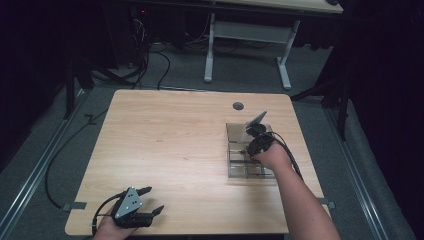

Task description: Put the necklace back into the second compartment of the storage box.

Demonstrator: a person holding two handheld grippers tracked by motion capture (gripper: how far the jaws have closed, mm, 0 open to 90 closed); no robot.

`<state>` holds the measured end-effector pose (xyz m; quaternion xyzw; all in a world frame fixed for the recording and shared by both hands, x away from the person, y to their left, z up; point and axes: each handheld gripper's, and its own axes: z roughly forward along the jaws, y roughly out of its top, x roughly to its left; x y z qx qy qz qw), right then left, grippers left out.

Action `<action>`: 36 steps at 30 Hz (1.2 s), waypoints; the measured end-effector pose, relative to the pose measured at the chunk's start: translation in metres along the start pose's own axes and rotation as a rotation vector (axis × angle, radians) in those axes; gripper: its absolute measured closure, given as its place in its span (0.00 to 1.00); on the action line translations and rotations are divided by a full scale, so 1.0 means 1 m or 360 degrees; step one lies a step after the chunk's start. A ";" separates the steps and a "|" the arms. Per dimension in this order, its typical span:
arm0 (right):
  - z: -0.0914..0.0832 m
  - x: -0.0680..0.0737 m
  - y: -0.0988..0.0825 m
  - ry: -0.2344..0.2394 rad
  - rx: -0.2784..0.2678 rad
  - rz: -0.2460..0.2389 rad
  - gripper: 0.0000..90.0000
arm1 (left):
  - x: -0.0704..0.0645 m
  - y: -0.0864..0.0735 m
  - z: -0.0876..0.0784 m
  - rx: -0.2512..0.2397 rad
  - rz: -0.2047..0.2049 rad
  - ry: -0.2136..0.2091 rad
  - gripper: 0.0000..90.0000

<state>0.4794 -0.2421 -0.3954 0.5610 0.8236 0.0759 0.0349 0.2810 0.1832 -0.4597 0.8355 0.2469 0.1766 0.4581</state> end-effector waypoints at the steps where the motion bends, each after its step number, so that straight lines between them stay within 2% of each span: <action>1: 0.000 0.000 0.000 -0.0009 -0.0001 0.0001 0.90 | 0.000 0.000 0.000 0.0000 0.0001 0.0000 0.29; 5: -0.005 -0.003 -0.002 -0.0025 -0.0013 0.0040 0.82 | 0.000 0.000 0.000 0.0000 0.0000 -0.0002 0.29; 11: -0.032 -0.006 -0.007 -0.0027 -0.0092 0.0067 0.72 | 0.000 0.000 0.000 0.0005 0.0003 0.0002 0.29; 15: -0.047 -0.008 -0.011 -0.0030 -0.0154 0.0068 0.70 | -0.001 0.000 0.000 0.0011 0.0005 0.0006 0.29; 17: -0.051 -0.008 -0.013 -0.0064 -0.0169 0.0066 0.71 | -0.001 0.000 0.001 0.0015 0.0007 0.0004 0.29; 20: -0.049 -0.009 -0.014 -0.0087 -0.0161 0.0055 0.78 | -0.001 0.001 0.001 0.0018 0.0009 0.0006 0.29; 21: -0.046 -0.007 -0.013 -0.0113 -0.0155 0.0041 0.80 | -0.001 0.000 0.001 0.0017 0.0008 0.0007 0.29; 22: -0.043 -0.007 -0.013 -0.0108 -0.0171 0.0032 0.82 | -0.001 0.000 0.001 0.0016 0.0007 0.0006 0.29; 25: -0.034 -0.005 -0.010 -0.0129 -0.0144 0.0014 0.86 | 0.000 0.000 0.001 0.0008 0.0003 0.0008 0.29; 28: -0.025 -0.005 -0.007 -0.0150 -0.0149 0.0015 0.89 | 0.000 0.000 0.000 0.0006 0.0003 0.0007 0.29; 31: -0.016 -0.005 -0.004 -0.0187 -0.0116 0.0001 0.90 | 0.000 0.000 0.000 0.0005 0.0002 0.0006 0.29; 36: -0.006 -0.004 0.000 -0.0177 -0.0085 -0.0015 0.92 | 0.000 0.000 0.000 0.0008 0.0001 0.0002 0.29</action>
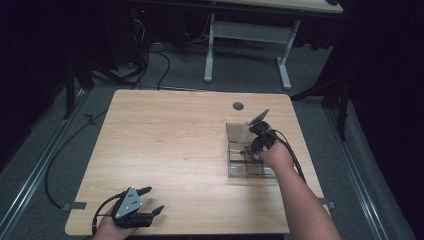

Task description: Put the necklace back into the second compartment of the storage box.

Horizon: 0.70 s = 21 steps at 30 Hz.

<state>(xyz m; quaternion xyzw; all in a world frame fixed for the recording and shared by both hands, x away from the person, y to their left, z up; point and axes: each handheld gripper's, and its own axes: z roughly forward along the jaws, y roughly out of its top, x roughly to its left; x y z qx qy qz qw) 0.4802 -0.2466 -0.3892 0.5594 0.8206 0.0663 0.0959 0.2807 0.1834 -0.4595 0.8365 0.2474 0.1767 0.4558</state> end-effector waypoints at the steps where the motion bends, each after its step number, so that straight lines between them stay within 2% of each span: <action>1: 0.002 0.001 0.000 0.0003 0.0007 0.0000 0.92 | 0.000 0.000 0.000 -0.0005 -0.0001 0.0002 0.29; 8: 0.013 0.001 0.000 0.0027 0.0059 -0.0012 0.95 | 0.000 0.000 0.000 -0.0003 0.0003 0.0000 0.29; 11: 0.015 0.003 -0.002 0.0029 0.0094 -0.0031 0.92 | 0.000 0.000 0.000 -0.0002 0.0003 0.0000 0.29; 12: 0.012 0.003 -0.001 0.0021 0.0093 -0.0024 0.90 | 0.000 0.000 0.000 -0.0002 0.0003 0.0001 0.29; 13: 0.008 0.002 -0.001 0.0020 0.0055 -0.0018 0.90 | 0.000 0.000 0.000 -0.0002 0.0004 0.0001 0.29; 15: -0.006 -0.001 -0.002 0.0034 -0.0020 0.0018 0.87 | 0.000 0.000 0.000 -0.0001 0.0005 0.0002 0.29; 17: -0.022 -0.003 -0.003 0.0039 -0.0062 0.0021 0.86 | 0.000 0.000 0.000 0.0003 0.0006 0.0001 0.29; 19: -0.038 -0.006 -0.008 0.0069 -0.0092 0.0044 0.85 | -0.001 0.000 0.001 0.0003 0.0009 0.0004 0.29; 21: -0.045 -0.009 -0.016 0.0126 -0.0067 0.0060 0.81 | -0.001 0.000 0.001 0.0006 0.0012 0.0004 0.29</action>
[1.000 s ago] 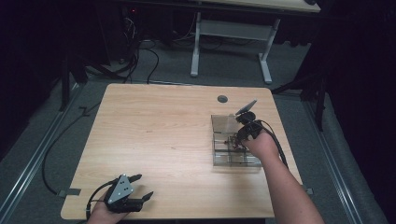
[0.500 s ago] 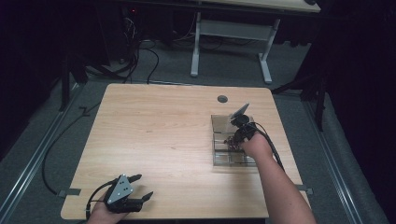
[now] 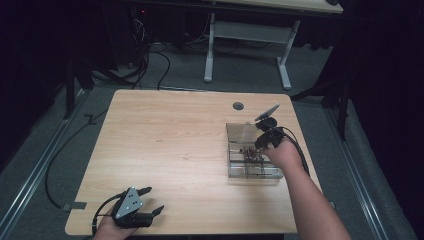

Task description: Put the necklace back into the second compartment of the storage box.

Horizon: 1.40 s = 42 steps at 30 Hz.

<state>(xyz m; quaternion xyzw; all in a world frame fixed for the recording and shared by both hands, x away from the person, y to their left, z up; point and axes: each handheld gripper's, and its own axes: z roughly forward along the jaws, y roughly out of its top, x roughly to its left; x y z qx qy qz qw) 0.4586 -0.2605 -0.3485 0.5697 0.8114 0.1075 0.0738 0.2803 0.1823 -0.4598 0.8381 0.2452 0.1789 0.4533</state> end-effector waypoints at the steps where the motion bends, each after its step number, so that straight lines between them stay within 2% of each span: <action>1: -0.001 -0.001 -0.005 0.0020 0.0010 -0.0002 0.79 | 0.000 0.000 0.000 0.0005 0.0003 -0.0001 0.29; 7: 0.013 -0.005 -0.026 0.0118 0.0081 0.0044 0.74 | -0.001 0.001 0.001 0.0018 0.0015 0.0007 0.29; 8: 0.017 -0.004 -0.027 0.0093 0.0102 0.0021 0.75 | -0.001 0.001 0.001 0.0018 0.0015 0.0008 0.29; 11: 0.022 -0.004 -0.023 0.0095 0.0092 0.0014 0.91 | -0.001 0.000 0.001 0.0016 0.0013 0.0008 0.29; 13: 0.026 -0.003 -0.018 0.0090 0.0091 -0.0001 0.97 | -0.001 0.000 0.001 0.0017 0.0010 0.0005 0.29; 17: 0.037 0.000 -0.008 0.0096 0.0120 -0.0005 0.99 | 0.000 0.000 0.000 0.0010 0.0004 0.0004 0.29; 24: 0.054 0.005 0.001 0.0050 0.0140 -0.0026 1.00 | 0.000 0.000 0.000 0.0008 0.0006 0.0001 0.29; 27: 0.045 0.005 0.002 0.0057 0.0103 -0.0017 0.97 | 0.000 0.000 0.000 0.0009 0.0002 -0.0003 0.29; 30: 0.028 0.006 -0.002 0.0094 0.0069 -0.0003 0.88 | 0.000 0.000 0.001 0.0017 0.0007 -0.0004 0.29; 31: 0.023 0.008 -0.005 0.0120 0.0048 -0.0020 0.86 | 0.000 0.000 0.001 0.0020 0.0008 -0.0004 0.29; 32: 0.019 0.009 -0.008 0.0127 0.0046 -0.0034 0.83 | -0.001 0.001 0.001 0.0024 0.0011 -0.0003 0.29; 34: 0.015 0.009 -0.014 0.0145 0.0050 -0.0013 0.79 | -0.001 0.001 0.002 0.0030 0.0016 0.0000 0.29; 36: 0.017 0.008 -0.018 0.0145 0.0055 -0.0010 0.78 | -0.002 0.001 0.002 0.0034 0.0025 0.0006 0.29; 39: 0.025 0.009 -0.019 0.0101 0.0076 -0.0024 0.77 | -0.002 0.001 0.001 0.0031 0.0026 0.0010 0.29; 42: 0.031 0.009 -0.016 0.0116 0.0093 -0.0022 0.78 | -0.001 0.001 0.001 0.0024 0.0013 0.0008 0.29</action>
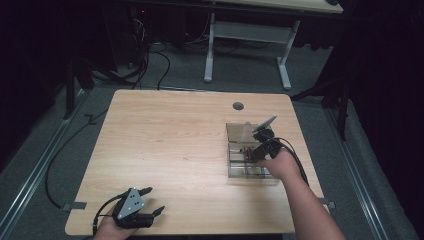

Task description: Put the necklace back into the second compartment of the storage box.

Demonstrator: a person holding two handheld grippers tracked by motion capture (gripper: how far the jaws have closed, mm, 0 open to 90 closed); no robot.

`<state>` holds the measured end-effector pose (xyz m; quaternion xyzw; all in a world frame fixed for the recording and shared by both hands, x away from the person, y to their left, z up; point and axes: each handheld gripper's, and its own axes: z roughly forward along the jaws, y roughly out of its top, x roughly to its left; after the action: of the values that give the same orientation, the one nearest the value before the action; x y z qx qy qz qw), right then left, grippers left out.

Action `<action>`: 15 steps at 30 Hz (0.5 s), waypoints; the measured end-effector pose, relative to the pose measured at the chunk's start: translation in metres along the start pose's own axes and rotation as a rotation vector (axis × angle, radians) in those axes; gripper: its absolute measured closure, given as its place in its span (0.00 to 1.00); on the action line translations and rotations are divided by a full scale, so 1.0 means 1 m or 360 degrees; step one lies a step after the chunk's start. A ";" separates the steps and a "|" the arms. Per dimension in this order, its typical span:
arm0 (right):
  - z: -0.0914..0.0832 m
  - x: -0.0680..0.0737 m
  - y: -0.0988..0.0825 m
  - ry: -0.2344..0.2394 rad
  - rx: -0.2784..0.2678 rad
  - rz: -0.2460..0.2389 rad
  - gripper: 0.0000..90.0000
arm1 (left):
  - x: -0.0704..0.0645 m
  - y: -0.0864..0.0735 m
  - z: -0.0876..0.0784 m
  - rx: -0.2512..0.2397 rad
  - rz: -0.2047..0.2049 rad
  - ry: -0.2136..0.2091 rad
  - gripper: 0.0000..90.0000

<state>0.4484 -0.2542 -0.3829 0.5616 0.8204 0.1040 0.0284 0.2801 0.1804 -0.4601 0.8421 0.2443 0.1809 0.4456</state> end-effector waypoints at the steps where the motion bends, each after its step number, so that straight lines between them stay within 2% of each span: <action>1: 0.003 0.000 0.001 0.0001 0.0009 -0.0002 0.80 | 0.000 0.000 0.000 0.0002 -0.0002 -0.0002 0.29; 2: 0.005 0.001 0.002 -0.0001 0.0034 0.0006 0.84 | 0.001 0.000 -0.001 -0.0002 -0.0004 -0.0003 0.29; 5: 0.008 0.000 0.005 0.0016 0.0028 -0.0029 0.96 | 0.001 0.000 -0.001 -0.0007 -0.0007 -0.0008 0.29; 12: 0.013 -0.001 0.013 -0.0048 0.0034 -0.0040 0.99 | 0.001 0.000 -0.001 -0.0006 -0.0004 -0.0008 0.29; 15: 0.022 -0.003 0.018 -0.0055 0.0059 -0.0026 0.99 | 0.001 0.000 -0.001 -0.0006 -0.0003 -0.0008 0.29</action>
<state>0.4692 -0.2474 -0.4011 0.5572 0.8260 0.0787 0.0331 0.2802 0.1817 -0.4597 0.8414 0.2436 0.1788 0.4480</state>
